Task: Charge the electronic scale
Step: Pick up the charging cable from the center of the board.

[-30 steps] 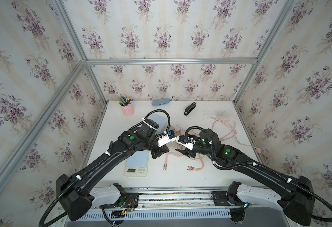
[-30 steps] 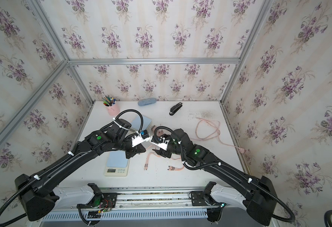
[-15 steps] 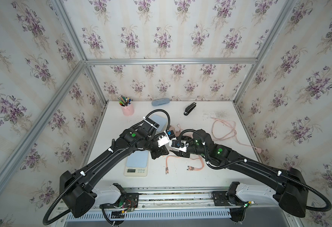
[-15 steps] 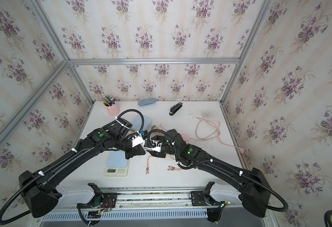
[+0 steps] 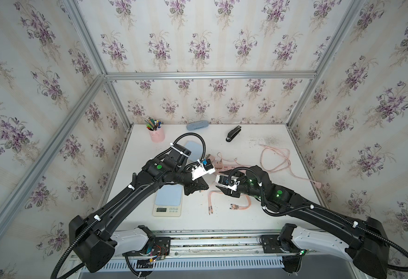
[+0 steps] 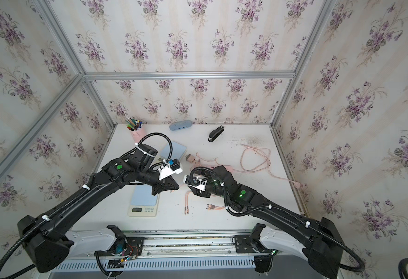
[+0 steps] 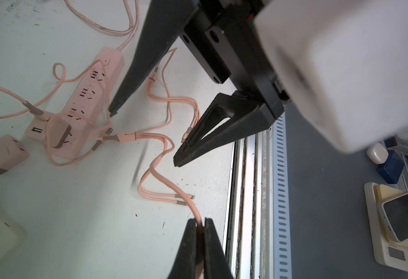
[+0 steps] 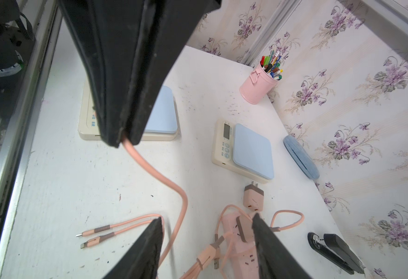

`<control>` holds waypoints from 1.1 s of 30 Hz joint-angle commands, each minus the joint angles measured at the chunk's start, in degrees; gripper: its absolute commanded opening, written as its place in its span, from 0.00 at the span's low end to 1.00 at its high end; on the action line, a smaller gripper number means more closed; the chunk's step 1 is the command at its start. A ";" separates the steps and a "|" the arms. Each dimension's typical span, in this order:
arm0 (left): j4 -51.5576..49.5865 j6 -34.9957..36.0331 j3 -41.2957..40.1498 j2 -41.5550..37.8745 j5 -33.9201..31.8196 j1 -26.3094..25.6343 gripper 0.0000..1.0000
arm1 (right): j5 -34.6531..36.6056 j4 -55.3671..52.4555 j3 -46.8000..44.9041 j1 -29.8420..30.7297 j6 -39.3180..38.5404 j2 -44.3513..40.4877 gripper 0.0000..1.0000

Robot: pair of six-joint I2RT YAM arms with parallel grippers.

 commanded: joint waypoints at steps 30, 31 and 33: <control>35.73 -55.97 -10.68 -4.84 8.30 11.34 0.62 | 11.10 15.63 -0.04 2.77 15.06 8.00 0.00; 36.13 -56.54 -11.30 -5.67 7.66 11.22 0.62 | 11.30 14.74 0.96 2.77 15.68 9.08 0.00; 36.49 -57.52 -12.12 -7.23 6.58 11.20 0.61 | 12.37 13.09 2.77 2.77 17.09 11.00 0.00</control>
